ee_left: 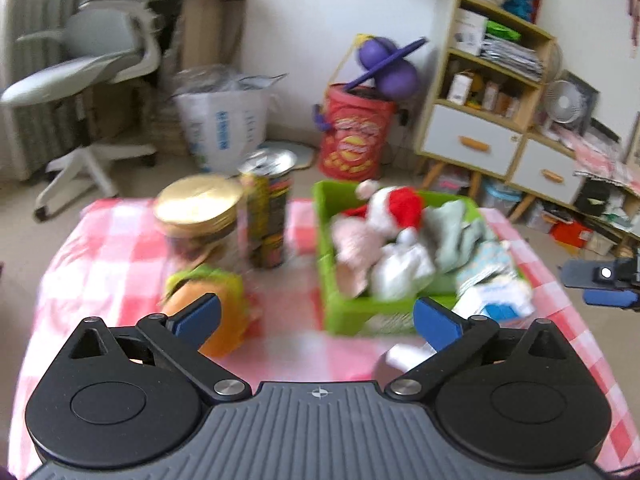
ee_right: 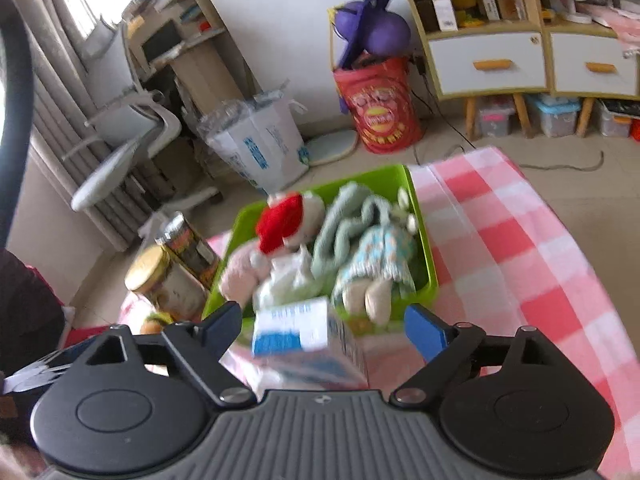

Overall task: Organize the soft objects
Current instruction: 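Reach the left gripper to the burger plush while the right reaches the white cloth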

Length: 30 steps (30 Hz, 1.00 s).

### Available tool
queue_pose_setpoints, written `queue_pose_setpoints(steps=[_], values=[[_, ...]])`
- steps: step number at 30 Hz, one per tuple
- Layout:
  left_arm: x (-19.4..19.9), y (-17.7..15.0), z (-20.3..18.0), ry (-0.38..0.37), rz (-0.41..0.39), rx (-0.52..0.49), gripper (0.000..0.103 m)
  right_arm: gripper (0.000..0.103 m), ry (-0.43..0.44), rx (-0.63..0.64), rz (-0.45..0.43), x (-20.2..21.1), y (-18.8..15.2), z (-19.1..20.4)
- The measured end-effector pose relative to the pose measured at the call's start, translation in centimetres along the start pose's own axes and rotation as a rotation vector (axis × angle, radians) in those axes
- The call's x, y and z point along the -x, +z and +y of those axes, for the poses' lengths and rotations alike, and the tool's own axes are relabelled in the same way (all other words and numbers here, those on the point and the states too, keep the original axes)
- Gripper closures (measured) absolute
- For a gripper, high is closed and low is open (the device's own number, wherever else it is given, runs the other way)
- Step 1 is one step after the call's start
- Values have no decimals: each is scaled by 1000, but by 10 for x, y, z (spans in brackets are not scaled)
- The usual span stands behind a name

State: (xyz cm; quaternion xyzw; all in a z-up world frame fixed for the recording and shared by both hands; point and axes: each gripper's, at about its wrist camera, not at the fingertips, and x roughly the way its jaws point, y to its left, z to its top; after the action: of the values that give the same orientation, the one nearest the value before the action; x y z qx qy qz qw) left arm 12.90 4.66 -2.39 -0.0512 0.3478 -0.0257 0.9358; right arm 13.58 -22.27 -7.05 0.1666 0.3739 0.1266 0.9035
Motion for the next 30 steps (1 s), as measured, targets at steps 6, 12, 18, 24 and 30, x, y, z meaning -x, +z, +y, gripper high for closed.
queue_pose_setpoints(steps=[6, 12, 18, 24, 30], values=[[12, -23, 28, 40, 20, 59, 5, 40, -25, 31, 48, -2, -34, 13], [16, -48, 51, 63, 19, 51, 5, 40, -36, 72, 88, -16, -68, 18], [7, -63, 72, 123, -5, 49, 5, 40, -92, 163, 122, -31, -89, 33], [-15, -63, 85, 151, -61, 132, 5, 40, -129, 169, 108, -46, -99, 39], [-48, -61, 83, 168, -94, 154, 5, 40, -139, 244, 77, -64, -109, 45]])
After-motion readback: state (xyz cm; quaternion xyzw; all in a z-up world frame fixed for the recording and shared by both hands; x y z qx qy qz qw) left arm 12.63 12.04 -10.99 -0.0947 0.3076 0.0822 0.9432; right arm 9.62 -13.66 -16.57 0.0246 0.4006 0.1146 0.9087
